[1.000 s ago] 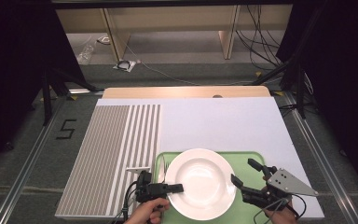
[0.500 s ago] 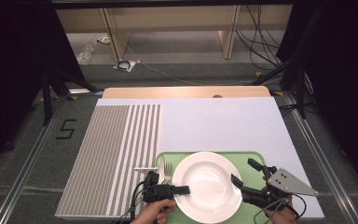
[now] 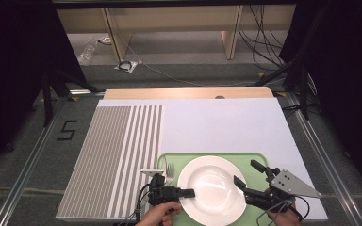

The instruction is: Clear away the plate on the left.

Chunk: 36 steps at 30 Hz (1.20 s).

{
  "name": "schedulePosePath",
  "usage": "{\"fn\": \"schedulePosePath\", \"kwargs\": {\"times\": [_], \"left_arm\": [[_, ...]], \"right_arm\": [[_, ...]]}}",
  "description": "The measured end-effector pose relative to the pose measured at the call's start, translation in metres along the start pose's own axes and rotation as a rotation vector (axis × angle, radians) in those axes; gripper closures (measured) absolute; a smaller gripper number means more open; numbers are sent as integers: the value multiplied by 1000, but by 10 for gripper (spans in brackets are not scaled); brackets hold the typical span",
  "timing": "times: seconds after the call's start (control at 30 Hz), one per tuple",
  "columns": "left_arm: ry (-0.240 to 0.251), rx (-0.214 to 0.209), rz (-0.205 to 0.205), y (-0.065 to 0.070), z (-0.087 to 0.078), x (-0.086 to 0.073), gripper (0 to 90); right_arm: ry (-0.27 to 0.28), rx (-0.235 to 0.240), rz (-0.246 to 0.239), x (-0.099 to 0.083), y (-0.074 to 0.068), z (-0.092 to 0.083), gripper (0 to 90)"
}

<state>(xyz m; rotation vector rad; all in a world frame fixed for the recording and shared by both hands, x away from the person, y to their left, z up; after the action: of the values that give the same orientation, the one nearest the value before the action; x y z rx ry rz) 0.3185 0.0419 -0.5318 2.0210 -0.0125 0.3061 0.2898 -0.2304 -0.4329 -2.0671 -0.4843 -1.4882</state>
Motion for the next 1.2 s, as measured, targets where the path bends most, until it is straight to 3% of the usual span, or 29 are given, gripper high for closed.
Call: {"fn": "schedulePosePath", "kwargs": {"times": [0.2, 0.47, 0.5, 0.67, 0.7, 0.77, 0.87, 1.2], "left_arm": [[-3, -3, -11, -2, 1, -1, 774], [-32, 18, 28, -3, 0, -2, 741], [-35, 28, 54, -1, 0, -2, 727], [-48, 34, 98, 4, -1, -2, 621], [-50, 50, 125, 7, -2, -1, 598], [-52, 64, 137, 9, -4, 0, 536], [-55, 100, 216, 15, -11, 4, 501], [-47, 144, 268, 19, -22, 9, 433]], "right_arm": [[-1, -2, -2, 0, 0, 0, 235], [-2, -1, -2, 0, 0, 0, 235], [-2, 0, -2, 0, 0, 0, 236], [2, 1, -4, 0, 0, 0, 236], [1, 1, -4, 0, 0, 0, 236], [1, 1, -4, 0, 0, 0, 236], [2, 6, -6, 0, -1, 1, 236], [3, 11, -6, 0, -2, 1, 235]]}}
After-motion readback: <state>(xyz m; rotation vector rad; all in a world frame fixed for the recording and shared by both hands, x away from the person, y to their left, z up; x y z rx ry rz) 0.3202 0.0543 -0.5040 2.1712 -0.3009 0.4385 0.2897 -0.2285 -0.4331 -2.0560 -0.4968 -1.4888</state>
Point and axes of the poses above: each handheld gripper's, and its own axes: z roughly forward along the jaws, x roughly out of its top, y roughly to its right, the point moved 4 cm from there along z, roughly forward along the jaws, and after that the axes turned 12 degrees about z, right-handed, at the moved point
